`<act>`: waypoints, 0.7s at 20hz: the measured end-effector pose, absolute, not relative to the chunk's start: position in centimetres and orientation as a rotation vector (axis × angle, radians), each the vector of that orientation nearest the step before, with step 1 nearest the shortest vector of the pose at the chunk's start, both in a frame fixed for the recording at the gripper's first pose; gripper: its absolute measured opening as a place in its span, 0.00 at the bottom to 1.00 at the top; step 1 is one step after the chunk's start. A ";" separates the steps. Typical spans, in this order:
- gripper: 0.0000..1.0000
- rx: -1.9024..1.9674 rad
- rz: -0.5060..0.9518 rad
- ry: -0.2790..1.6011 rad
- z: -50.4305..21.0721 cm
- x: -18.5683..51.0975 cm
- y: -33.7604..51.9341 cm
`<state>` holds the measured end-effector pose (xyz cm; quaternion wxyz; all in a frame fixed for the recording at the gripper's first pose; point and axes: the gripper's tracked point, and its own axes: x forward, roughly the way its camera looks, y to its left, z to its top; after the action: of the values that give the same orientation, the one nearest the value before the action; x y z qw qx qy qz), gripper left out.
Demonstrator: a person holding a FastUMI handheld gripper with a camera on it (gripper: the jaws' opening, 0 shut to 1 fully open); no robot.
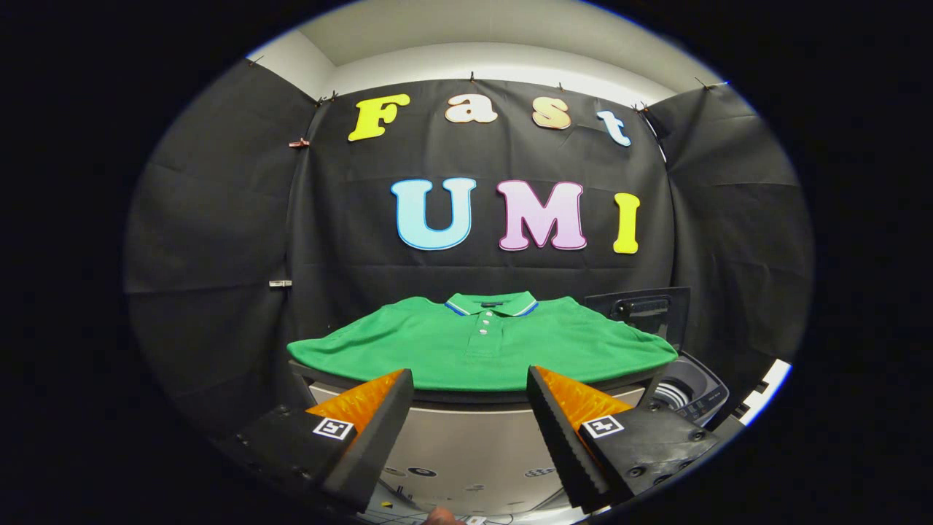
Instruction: Put the clothes into the washing machine and then close the washing machine lid.
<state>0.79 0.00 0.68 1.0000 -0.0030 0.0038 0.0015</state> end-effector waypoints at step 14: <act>0.98 0.052 -0.049 0.154 5.8 10.9 -1.7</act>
<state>10.87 -1.74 5.83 0.9964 0.0258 0.0767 -0.0243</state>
